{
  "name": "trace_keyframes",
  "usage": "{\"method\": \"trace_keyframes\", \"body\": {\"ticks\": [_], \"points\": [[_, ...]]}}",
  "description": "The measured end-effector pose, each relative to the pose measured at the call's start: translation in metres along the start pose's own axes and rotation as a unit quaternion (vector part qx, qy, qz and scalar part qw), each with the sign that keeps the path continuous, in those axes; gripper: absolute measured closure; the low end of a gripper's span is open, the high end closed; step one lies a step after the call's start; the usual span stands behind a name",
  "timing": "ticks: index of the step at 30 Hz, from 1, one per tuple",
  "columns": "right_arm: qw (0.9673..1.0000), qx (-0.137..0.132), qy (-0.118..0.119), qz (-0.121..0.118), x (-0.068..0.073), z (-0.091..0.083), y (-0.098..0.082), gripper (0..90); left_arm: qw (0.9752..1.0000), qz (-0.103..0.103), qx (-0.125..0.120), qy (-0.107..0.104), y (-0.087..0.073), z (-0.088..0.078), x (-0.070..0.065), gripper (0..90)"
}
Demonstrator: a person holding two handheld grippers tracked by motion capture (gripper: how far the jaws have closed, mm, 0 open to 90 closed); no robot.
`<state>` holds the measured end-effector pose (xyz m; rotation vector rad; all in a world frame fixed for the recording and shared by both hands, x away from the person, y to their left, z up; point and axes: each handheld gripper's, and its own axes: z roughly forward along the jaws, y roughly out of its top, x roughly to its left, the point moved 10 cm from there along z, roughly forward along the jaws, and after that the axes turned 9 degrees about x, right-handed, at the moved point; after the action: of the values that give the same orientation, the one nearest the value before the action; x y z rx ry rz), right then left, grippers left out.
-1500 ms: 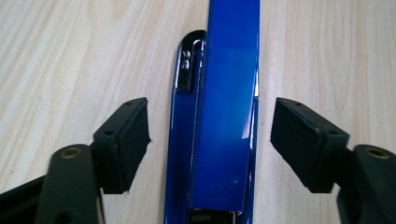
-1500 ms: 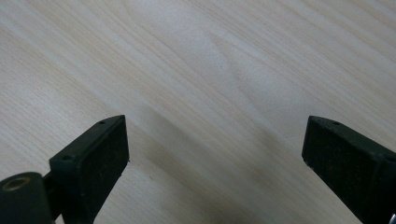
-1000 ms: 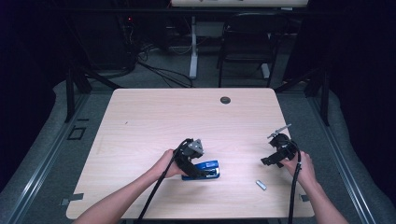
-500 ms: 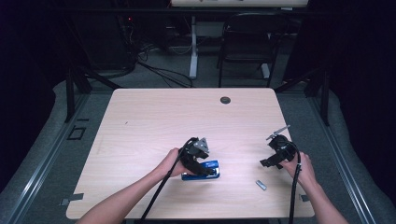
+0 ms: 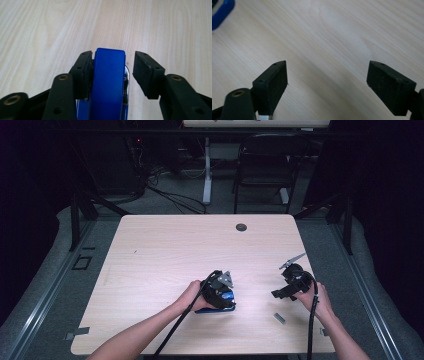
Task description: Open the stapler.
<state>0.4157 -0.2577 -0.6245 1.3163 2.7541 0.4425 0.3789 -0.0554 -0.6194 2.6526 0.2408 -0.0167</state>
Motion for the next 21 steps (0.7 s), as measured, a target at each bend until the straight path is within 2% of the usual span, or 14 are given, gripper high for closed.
{"method": "trace_keyframes", "body": {"ticks": [1,5,7,12,13,15,17,18,19,20,21], "points": [[0.9999,-0.008,0.007,-0.003,0.004,-0.001,0.003,16.3,0.9999,0.004,0.003,0.011,0.001,0.002,0.000,54.2],[0.9998,-0.007,0.015,-0.012,0.010,-0.002,0.005,16.4,0.9997,0.003,-0.001,0.025,0.002,0.002,0.003,59.0],[0.9996,-0.011,0.020,-0.013,0.015,-0.002,0.007,17.4,0.9997,0.003,-0.003,0.023,0.001,0.001,0.004,62.9],[0.9993,-0.015,0.030,-0.016,0.020,-0.002,0.010,19.8,0.9996,0.014,-0.005,0.024,0.001,-0.001,0.004,63.9],[0.9991,-0.023,0.034,-0.013,0.024,-0.003,0.012,22.5,0.9996,0.016,-0.009,0.020,0.002,-0.003,0.003,64.1],[0.9991,-0.018,0.034,-0.017,0.025,-0.004,0.012,24.4,0.9996,0.017,-0.010,0.020,0.001,-0.004,0.004,64.3],[0.9984,-0.027,0.047,-0.018,0.033,-0.005,0.016,26.7,0.9996,0.017,-0.017,0.016,0.002,-0.007,0.004,64.5],[0.9984,-0.026,0.045,-0.023,0.035,-0.005,0.017,29.3,0.9995,0.019,-0.020,0.012,0.002,-0.008,0.004,64.6],[0.9978,-0.030,0.053,-0.027,0.043,-0.007,0.020,38.8,0.9995,0.022,-0.019,0.011,0.002,-0.009,0.004,64.7],[0.9978,-0.030,0.053,-0.027,0.043,-0.007,0.020,38.8,0.9995,0.022,-0.022,0.009,0.002,-0.010,0.004,64.7],[0.9971,-0.039,0.059,-0.027,0.049,-0.007,0.023,46.5,0.9994,0.024,-0.024,0.010,0.002,-0.011,0.004,64.7]]}}
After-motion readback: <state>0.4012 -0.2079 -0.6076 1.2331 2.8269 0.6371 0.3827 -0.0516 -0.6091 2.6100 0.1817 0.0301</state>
